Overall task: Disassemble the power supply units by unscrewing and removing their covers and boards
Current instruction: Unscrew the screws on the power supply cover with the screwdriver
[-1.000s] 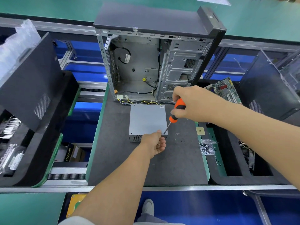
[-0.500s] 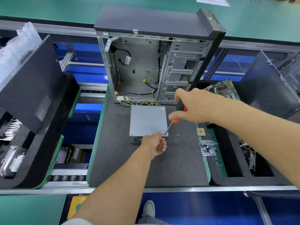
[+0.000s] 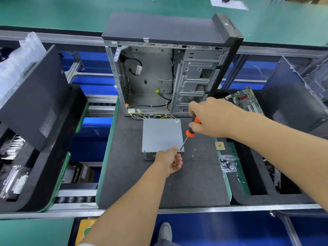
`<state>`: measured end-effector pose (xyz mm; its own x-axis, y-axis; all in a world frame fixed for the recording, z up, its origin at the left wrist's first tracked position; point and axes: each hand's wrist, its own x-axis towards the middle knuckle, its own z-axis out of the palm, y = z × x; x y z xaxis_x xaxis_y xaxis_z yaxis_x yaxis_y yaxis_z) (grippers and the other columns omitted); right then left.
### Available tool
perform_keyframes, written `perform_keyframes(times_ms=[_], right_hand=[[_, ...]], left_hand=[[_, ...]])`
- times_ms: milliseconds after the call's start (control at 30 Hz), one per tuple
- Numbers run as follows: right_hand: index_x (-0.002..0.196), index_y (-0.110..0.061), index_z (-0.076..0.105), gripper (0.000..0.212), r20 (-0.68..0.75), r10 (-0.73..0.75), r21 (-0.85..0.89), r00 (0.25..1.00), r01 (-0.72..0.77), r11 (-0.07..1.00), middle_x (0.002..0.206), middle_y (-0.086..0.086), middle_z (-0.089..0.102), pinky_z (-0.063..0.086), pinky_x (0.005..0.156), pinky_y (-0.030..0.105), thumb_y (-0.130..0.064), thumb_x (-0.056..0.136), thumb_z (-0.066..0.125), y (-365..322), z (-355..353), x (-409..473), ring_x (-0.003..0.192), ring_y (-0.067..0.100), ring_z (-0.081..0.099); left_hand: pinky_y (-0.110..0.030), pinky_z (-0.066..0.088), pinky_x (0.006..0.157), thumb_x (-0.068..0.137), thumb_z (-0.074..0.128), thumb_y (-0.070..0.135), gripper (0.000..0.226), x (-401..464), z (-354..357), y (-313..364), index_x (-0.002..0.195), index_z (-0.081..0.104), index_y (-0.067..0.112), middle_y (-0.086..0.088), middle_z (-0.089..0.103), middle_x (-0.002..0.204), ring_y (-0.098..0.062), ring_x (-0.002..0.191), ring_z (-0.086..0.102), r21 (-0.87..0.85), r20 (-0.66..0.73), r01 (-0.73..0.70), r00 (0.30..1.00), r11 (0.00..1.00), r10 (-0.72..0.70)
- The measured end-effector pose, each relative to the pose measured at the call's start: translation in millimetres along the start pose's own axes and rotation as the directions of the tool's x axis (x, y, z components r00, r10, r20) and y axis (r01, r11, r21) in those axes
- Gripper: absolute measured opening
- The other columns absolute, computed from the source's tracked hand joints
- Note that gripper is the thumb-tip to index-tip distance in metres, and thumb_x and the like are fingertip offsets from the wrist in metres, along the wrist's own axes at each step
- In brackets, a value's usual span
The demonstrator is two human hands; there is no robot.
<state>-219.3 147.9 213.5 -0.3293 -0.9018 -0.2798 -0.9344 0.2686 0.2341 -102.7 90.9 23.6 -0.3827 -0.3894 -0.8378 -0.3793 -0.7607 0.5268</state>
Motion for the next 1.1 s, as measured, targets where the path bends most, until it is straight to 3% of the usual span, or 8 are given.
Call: perform_keyframes(times_ms=[133,233,433,533,667,833,967,1100], right_hand=[[0.123,-0.022,0.041,0.052,0.048,0.006,-0.012,0.999,-0.005,1.000,0.104,0.006,0.056,0.040,0.067,0.037,-0.066,0.094,0.041,-0.2,-3.0,-3.9,0.085,0.028,0.047],[0.142,-0.035,0.034,0.040,-0.021,0.050,0.006,0.999,-0.050,0.999,0.107,0.007,0.050,0.027,0.048,0.033,-0.036,0.104,0.024,0.4,0.5,-4.4,0.075,0.026,0.040],[0.110,-0.023,0.044,0.031,0.006,-0.053,0.274,0.999,0.049,0.960,0.109,0.000,0.054,0.043,0.086,0.042,-0.043,0.092,0.059,2.4,0.1,-2.9,0.097,0.024,0.043],[0.104,-0.017,0.047,0.039,-0.002,0.004,0.332,1.000,-0.003,0.943,0.097,0.006,0.059,0.049,0.077,0.043,-0.053,0.093,0.054,0.8,1.6,-4.0,0.085,0.026,0.052],[0.122,-0.035,0.036,0.027,-0.053,0.106,0.048,0.993,-0.103,0.994,0.073,0.000,0.033,0.030,0.048,0.033,-0.053,0.102,0.028,-1.1,1.1,-8.4,0.059,0.020,0.034],[0.115,-0.018,0.045,0.034,0.013,-0.003,0.346,1.000,-0.002,0.938,0.091,0.001,0.049,0.046,0.080,0.042,-0.044,0.094,0.051,6.6,4.0,-5.5,0.092,0.028,0.048],[0.098,-0.019,0.036,0.052,-0.049,0.066,0.090,0.997,-0.062,0.994,0.068,-0.001,0.037,0.040,0.060,0.037,-0.070,0.094,0.030,2.6,6.3,-7.3,0.073,0.027,0.043],[0.109,-0.014,0.045,0.033,-0.043,-0.010,0.112,0.999,0.015,0.994,0.079,0.003,0.049,0.049,0.068,0.040,-0.046,0.098,0.042,2.3,3.8,-5.0,0.078,0.027,0.048]], left_hand=[[-0.026,0.053,0.051,0.102,0.059,0.028,0.030,-0.3,0.6,0.2,0.089,0.062,0.002,-0.009,0.062,0.074,-0.019,0.058,0.059,0.008,-0.008,-0.008,1.000,1.000,0.008],[-0.027,0.054,0.055,0.102,0.059,0.029,0.030,1.1,0.3,0.2,0.088,0.063,0.002,-0.009,0.063,0.074,-0.019,0.059,0.060,0.019,-0.012,-0.002,1.000,1.000,0.003],[-0.028,0.054,0.055,0.101,0.060,0.029,0.030,2.4,0.4,0.3,0.091,0.064,0.002,-0.010,0.064,0.076,-0.019,0.061,0.060,0.023,-0.010,0.005,1.000,1.000,-0.005],[-0.028,0.054,0.053,0.101,0.061,0.029,0.030,3.3,-0.4,0.0,0.090,0.064,0.002,-0.010,0.065,0.077,-0.019,0.061,0.061,0.026,-0.012,0.005,1.000,1.000,-0.005],[-0.028,0.054,0.053,0.101,0.061,0.029,0.030,4.5,-0.1,-0.4,0.089,0.064,0.002,-0.009,0.065,0.075,-0.019,0.059,0.061,0.025,-0.010,0.005,1.000,1.000,-0.005],[-0.027,0.053,0.051,0.101,0.060,0.030,0.031,5.4,0.2,-0.9,0.087,0.064,0.003,-0.008,0.064,0.073,-0.019,0.057,0.060,0.027,-0.010,0.004,1.000,1.000,-0.004],[-0.027,0.053,0.052,0.101,0.059,0.029,0.029,5.6,0.7,-0.7,0.088,0.063,0.002,-0.009,0.064,0.075,-0.019,0.059,0.060,0.025,-0.008,0.004,1.000,1.000,-0.004],[-0.027,0.053,0.053,0.101,0.059,0.029,0.030,5.8,0.5,-0.6,0.088,0.063,0.002,-0.010,0.064,0.077,-0.019,0.060,0.060,0.026,-0.010,0.003,1.000,1.000,-0.003]])
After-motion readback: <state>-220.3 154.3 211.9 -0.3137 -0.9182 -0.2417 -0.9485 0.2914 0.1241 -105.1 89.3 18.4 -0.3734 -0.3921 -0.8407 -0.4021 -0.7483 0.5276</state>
